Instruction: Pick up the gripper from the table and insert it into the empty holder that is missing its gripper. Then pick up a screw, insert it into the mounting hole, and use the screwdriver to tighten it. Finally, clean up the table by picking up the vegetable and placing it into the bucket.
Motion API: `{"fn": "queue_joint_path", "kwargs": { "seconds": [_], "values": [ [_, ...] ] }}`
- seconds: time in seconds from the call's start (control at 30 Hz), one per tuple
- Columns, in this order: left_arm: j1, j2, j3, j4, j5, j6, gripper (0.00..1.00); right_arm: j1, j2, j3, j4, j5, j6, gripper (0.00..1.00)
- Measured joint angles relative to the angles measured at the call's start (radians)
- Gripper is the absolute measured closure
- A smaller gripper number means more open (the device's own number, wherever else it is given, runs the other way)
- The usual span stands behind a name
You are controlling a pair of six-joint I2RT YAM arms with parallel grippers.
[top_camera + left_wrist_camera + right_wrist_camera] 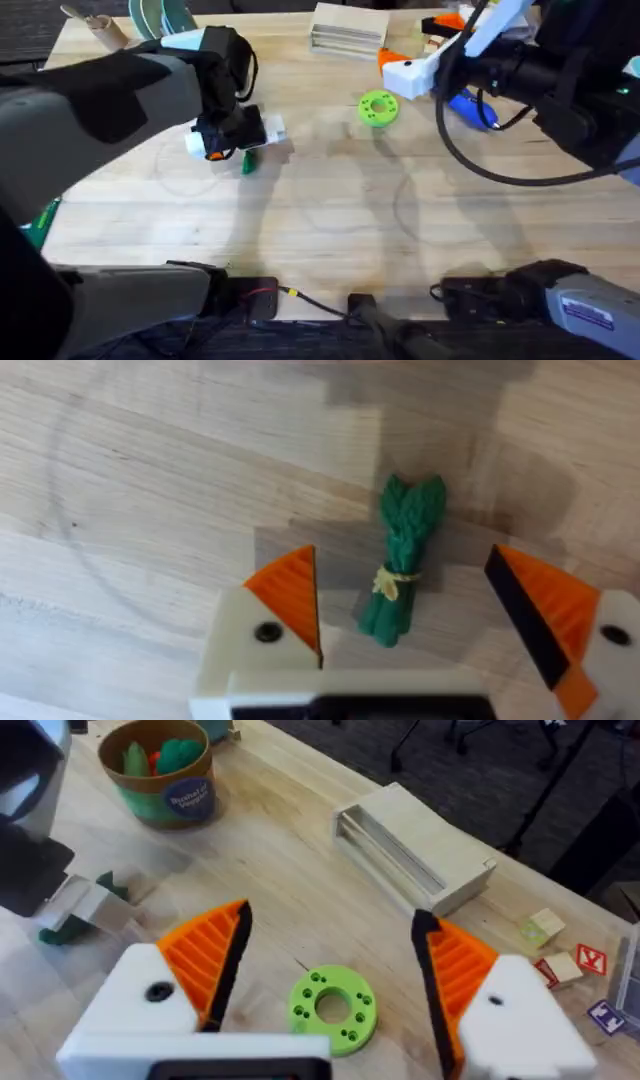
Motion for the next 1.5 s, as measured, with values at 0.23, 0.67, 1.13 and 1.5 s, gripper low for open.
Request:
{"fn": "queue_joint_path", "kwargs": {
  "seconds": [0.23,0.67,1.13,1.5],
  "values": [
    [0.000,0.041,0.000,0.009,0.000,0.002,0.008,0.000,0.000,0.000,0.000,0.000,0.000,0.010],
    [0.001,0.048,0.000,0.018,0.072,0.072,0.080,0.000,0.000,0.000,-0.040,0.000,0.000,0.010],
    [0.000,0.065,0.003,0.044,0.079,0.079,0.393,0.000,0.000,0.000,-0.051,0.000,0.000,0.011],
    [0.000,0.065,0.007,0.046,0.090,0.081,0.828,0.000,0.000,0.000,-0.051,0.000,0.000,0.010]
  ]
}}
